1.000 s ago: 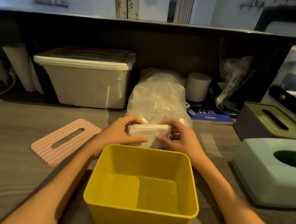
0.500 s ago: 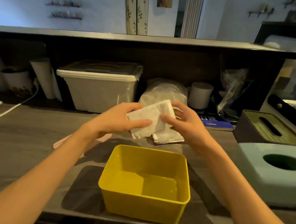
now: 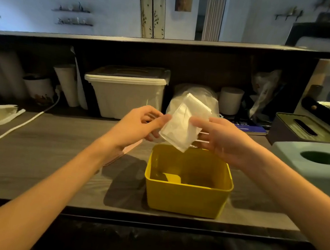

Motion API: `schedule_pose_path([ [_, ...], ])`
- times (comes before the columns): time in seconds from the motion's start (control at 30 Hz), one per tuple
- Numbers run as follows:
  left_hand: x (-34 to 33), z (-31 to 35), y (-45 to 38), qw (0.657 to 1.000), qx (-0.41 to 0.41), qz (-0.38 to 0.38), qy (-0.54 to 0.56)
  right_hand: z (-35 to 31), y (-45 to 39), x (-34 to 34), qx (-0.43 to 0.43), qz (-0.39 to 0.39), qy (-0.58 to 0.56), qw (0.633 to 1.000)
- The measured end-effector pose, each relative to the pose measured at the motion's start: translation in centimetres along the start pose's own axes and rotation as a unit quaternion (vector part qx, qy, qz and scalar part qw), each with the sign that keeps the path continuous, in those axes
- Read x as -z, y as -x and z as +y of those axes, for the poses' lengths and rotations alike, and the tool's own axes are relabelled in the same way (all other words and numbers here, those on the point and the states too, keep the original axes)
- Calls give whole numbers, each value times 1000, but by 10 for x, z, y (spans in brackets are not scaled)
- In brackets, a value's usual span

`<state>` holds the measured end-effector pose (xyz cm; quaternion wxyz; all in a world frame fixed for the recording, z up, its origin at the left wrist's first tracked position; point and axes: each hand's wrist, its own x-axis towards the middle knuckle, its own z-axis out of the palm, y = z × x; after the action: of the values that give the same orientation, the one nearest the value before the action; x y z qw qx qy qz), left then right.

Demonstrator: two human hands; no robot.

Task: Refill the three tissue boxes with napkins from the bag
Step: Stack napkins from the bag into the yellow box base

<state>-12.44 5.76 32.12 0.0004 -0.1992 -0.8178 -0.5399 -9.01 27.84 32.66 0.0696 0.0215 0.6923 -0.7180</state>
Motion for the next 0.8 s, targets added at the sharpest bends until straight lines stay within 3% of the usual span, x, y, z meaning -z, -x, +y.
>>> schedule_pose_path([
  [0.1,-4,-25,15,999,17,46,-18,2,17,-10,-46,9,64,997],
  [0.2,-14,-43,27,997,48,7,-60,6,28,-20,-130,-14,124,984],
  [0.33,-18,-55,30,995,42,-26,-86,18,24,-32,-225,3,172,959],
  [0.43,-21,-61,30,995,13,-22,-93,21,18,-38,-271,-31,253,928],
  [0.6,-29,-64,34,994,-44,-19,-95,30,3,-36,-254,-78,367,891],
  [0.8,-33,-68,32,991,-76,-16,-113,32,3,-19,-136,-136,545,816],
])
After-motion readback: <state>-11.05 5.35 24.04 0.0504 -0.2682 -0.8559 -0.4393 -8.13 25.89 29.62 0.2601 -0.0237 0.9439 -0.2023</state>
